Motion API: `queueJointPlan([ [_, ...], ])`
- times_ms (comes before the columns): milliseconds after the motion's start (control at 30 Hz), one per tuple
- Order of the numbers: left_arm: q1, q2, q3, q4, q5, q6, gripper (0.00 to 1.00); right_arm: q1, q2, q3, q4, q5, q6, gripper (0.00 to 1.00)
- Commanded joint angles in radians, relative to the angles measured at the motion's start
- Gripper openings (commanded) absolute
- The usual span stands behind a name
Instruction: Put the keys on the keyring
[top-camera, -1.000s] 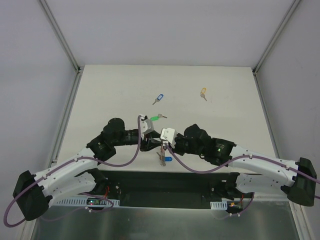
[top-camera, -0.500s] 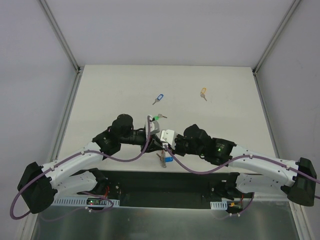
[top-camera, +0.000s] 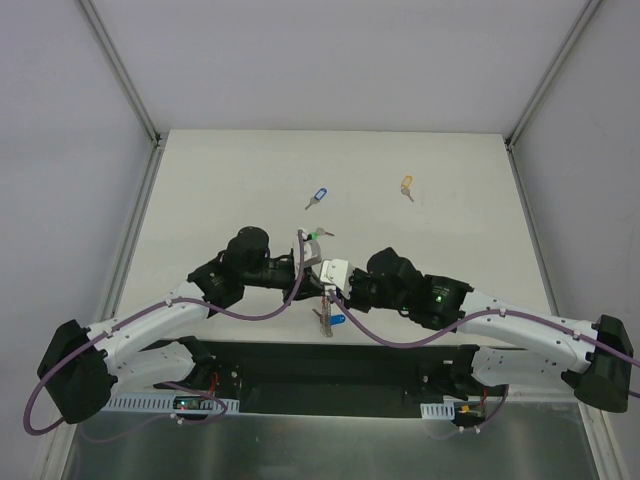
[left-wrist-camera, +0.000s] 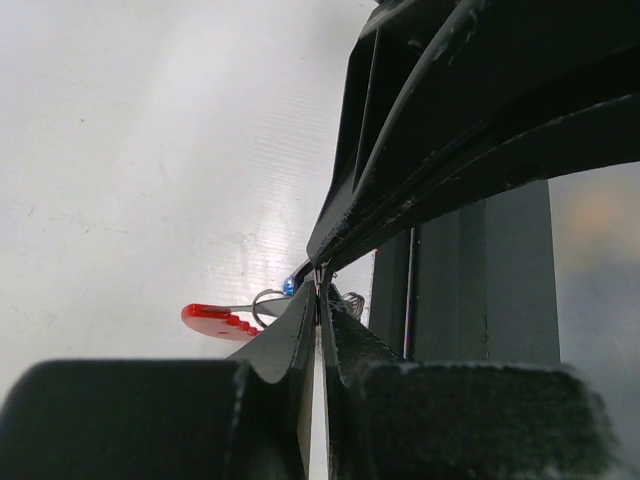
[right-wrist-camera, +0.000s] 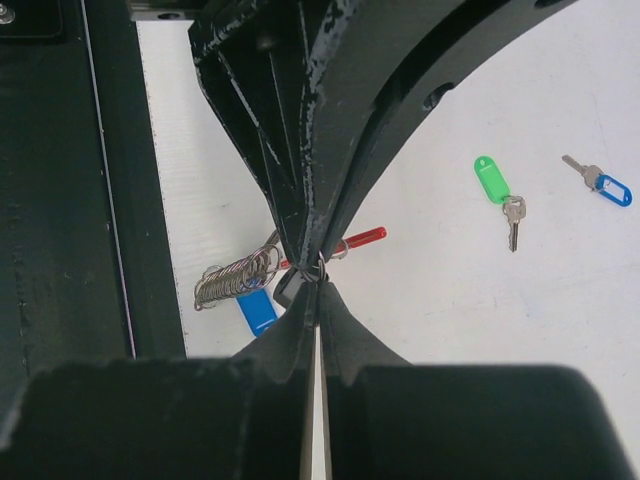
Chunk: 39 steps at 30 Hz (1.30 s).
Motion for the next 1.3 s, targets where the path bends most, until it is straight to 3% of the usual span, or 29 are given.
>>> queueJointPlan([
  [0,0.007,-0.054,0.017,0.053,-0.078,-0.025,0.0,0.002,-0.028,0.021,0.039,0.028,0.001,0.01],
  [167,0.038,-0.131,-0.119,0.3,-0.166,-0.207,0.0,-0.001,-0.072,-0.056,0.091,0.045,0.063,0.01],
  [400,0.038,-0.142,-0.207,0.512,-0.241,-0.333,0.0,0.005,-0.092,-0.142,0.234,0.032,0.159,0.02],
  [467,0.038,-0.14,-0.22,0.556,-0.249,-0.353,0.0,0.012,-0.071,-0.138,0.24,0.035,0.173,0.1],
  [567,0.039,-0.14,-0.224,0.563,-0.246,-0.35,0.0,0.012,-0.083,-0.15,0.26,0.084,0.188,0.27],
  [733,0.038,-0.168,-0.248,0.563,-0.261,-0.328,0.0,0.009,-0.19,-0.17,0.252,0.246,0.208,0.33],
  [900,0.038,-0.168,-0.247,0.572,-0.222,-0.31,0.0,-0.014,-0.213,-0.147,0.234,0.249,0.201,0.35],
  [1000,0.038,-0.167,-0.236,0.577,-0.168,-0.278,0.0,-0.074,-0.186,-0.105,0.213,0.144,0.193,0.35],
  [1033,0.039,-0.167,-0.233,0.577,-0.14,-0.256,0.0,-0.124,-0.18,-0.093,0.197,0.013,0.193,0.36],
  [1267,0.038,-0.173,-0.217,0.581,-0.039,-0.166,0.0,-0.329,-0.077,0.026,0.084,-0.463,0.178,0.36],
])
